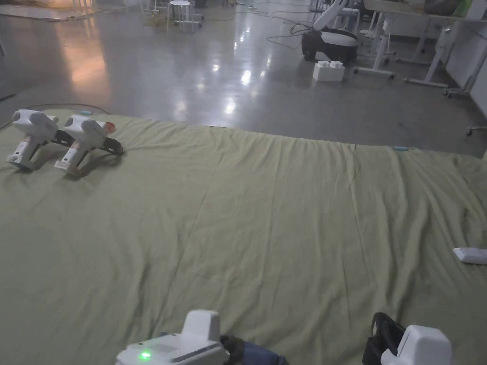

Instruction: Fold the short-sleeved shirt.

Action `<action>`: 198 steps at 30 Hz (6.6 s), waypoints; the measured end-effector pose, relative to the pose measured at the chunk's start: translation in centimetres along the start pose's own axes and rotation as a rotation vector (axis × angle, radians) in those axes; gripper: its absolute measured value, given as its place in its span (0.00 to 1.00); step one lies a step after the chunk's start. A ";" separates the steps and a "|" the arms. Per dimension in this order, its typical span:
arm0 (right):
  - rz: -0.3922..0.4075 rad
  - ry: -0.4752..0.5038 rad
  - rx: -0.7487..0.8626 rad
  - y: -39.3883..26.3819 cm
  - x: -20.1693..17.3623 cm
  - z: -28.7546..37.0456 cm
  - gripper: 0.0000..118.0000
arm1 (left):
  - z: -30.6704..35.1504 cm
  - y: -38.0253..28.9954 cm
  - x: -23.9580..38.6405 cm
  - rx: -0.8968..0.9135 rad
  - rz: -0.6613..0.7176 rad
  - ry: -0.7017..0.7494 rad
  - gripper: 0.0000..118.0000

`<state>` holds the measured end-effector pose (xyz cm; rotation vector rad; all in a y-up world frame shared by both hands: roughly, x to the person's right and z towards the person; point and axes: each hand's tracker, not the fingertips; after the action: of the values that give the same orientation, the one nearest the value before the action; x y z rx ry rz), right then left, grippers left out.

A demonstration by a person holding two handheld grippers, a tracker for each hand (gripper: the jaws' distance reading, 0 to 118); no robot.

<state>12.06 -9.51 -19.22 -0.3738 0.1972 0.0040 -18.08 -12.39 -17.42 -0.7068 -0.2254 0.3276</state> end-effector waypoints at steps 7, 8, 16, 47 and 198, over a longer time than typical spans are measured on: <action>0.033 -0.039 0.212 2.9 -2.2 0.7 0.00 | 5.3 2.4 1.4 0.554 -0.241 0.328 0.02; 0.033 -0.044 0.241 3.4 -2.5 0.8 0.00 | 5.7 2.7 1.5 0.619 -0.285 0.380 0.02; 0.049 -0.109 0.333 5.6 -3.2 0.8 0.00 | 7.4 4.1 0.0 0.705 -0.284 0.491 0.02; 0.091 0.208 -0.320 -12.5 -13.4 -4.6 0.00 | 8.3 -4.1 -14.1 0.123 0.157 0.176 0.33; 0.070 -0.104 0.214 6.2 -4.6 -2.3 0.75 | 5.4 5.6 -0.8 0.620 -0.227 0.527 0.71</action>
<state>6.90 -4.45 -22.68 -0.1531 0.1067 0.0708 -21.77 -5.47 -17.19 -0.1324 0.2910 -0.0222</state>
